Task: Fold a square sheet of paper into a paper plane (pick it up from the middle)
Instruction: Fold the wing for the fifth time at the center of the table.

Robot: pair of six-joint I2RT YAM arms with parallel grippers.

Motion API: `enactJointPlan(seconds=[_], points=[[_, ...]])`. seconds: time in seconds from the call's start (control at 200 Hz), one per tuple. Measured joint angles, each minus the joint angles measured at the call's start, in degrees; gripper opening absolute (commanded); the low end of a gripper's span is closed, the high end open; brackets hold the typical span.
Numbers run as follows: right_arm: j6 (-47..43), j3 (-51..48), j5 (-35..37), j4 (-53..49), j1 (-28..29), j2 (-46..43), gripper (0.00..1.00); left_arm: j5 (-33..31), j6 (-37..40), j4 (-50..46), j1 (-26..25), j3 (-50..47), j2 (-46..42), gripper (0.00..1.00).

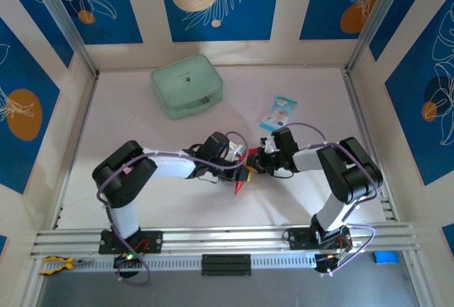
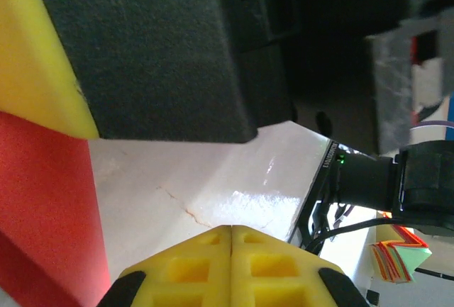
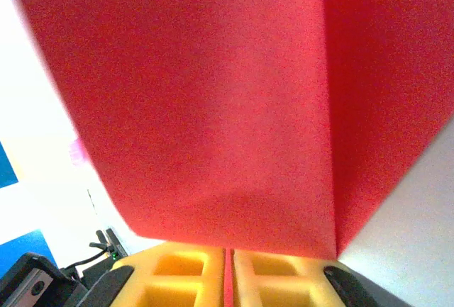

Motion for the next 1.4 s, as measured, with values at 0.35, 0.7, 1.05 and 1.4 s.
enactJointPlan(seconds=[0.35, 0.7, 1.05, 1.4], points=[[0.0, 0.0, 0.2, -0.09, 0.0, -0.04, 0.12, -1.11, 3.43, -5.68, -0.09, 2.49, 3.21, 0.04], [-0.02, 0.02, 0.2, -0.11, 0.0, -0.07, 0.12, -2.34, 4.96, -7.08, -0.26, 0.17, 3.28, 0.05], [0.0, 0.0, 0.22, -0.11, 0.0, -0.07, 0.12, -2.82, 5.44, -5.38, -0.72, -2.58, 1.88, 0.05], [-0.02, 0.0, 0.55, -0.35, 0.04, -0.22, 0.11, -2.99, 4.87, -2.91, -1.18, -8.5, -1.99, 0.04]])
